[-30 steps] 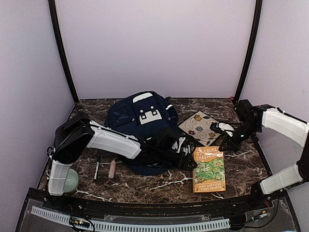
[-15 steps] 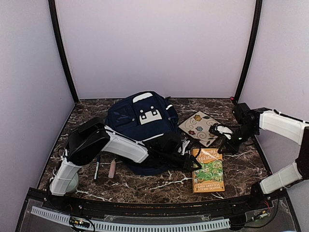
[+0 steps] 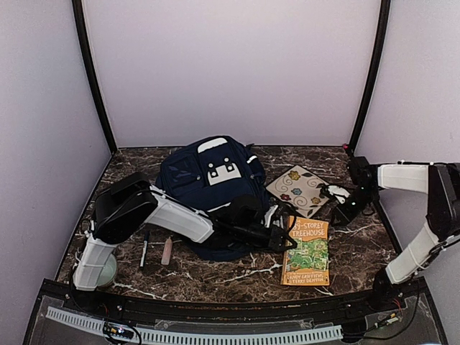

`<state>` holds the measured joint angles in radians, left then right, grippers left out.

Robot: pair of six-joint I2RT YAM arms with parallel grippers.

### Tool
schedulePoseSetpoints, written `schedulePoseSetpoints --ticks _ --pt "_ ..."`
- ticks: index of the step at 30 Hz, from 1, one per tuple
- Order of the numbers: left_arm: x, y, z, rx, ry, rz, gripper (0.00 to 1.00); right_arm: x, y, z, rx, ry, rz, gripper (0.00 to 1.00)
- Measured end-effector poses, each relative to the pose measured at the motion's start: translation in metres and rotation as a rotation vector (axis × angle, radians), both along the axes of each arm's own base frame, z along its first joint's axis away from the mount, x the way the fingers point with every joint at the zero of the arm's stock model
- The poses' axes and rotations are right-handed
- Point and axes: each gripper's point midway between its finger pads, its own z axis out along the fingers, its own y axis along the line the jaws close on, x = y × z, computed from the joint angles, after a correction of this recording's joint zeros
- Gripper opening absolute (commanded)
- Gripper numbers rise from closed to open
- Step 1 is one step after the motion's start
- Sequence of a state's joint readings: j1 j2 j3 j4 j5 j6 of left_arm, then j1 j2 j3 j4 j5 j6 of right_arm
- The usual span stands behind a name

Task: Pack the student bag
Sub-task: Pass from the right arm to the left

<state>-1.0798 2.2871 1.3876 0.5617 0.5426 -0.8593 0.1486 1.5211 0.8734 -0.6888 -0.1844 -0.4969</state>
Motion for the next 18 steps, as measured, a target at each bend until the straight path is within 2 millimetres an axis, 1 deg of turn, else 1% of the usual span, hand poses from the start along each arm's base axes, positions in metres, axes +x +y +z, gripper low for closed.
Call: schedulePoseSetpoints --ticks 2,3,6,8,11,12,13,14,15,18 --pt "-0.002 0.004 0.007 -0.009 -0.028 -0.008 0.00 0.011 -0.013 0.003 0.009 -0.006 -0.061 0.40" --pt "-0.003 0.007 0.010 -0.011 -0.043 -0.013 0.00 0.016 -0.017 0.007 0.020 -0.012 -0.078 0.42" --pt "-0.006 0.015 0.020 -0.007 -0.081 -0.021 0.00 0.031 -0.021 0.030 0.087 -0.049 -0.113 0.50" --pt "-0.007 0.020 0.031 -0.004 -0.113 -0.023 0.00 0.038 -0.014 0.053 0.150 -0.102 -0.097 0.56" --pt "-0.007 0.026 0.053 -0.007 -0.162 -0.022 0.00 0.038 0.000 0.092 0.244 -0.196 -0.066 0.62" --pt "-0.006 0.028 0.060 -0.009 -0.179 -0.022 0.00 0.038 0.005 0.105 0.271 -0.222 -0.057 0.69" --pt "-0.004 0.030 0.068 -0.010 -0.198 -0.017 0.00 0.038 0.011 0.122 0.311 -0.256 -0.036 0.76" --pt "-0.002 0.033 0.077 -0.009 -0.217 -0.011 0.00 0.038 0.016 0.136 0.344 -0.282 -0.018 0.90" --pt "0.000 0.037 0.085 -0.006 -0.235 -0.005 0.00 0.038 0.022 0.150 0.380 -0.305 0.006 0.99" --pt "0.012 0.053 0.107 0.006 -0.281 0.022 0.00 0.035 0.038 0.184 0.477 -0.343 0.086 1.00"
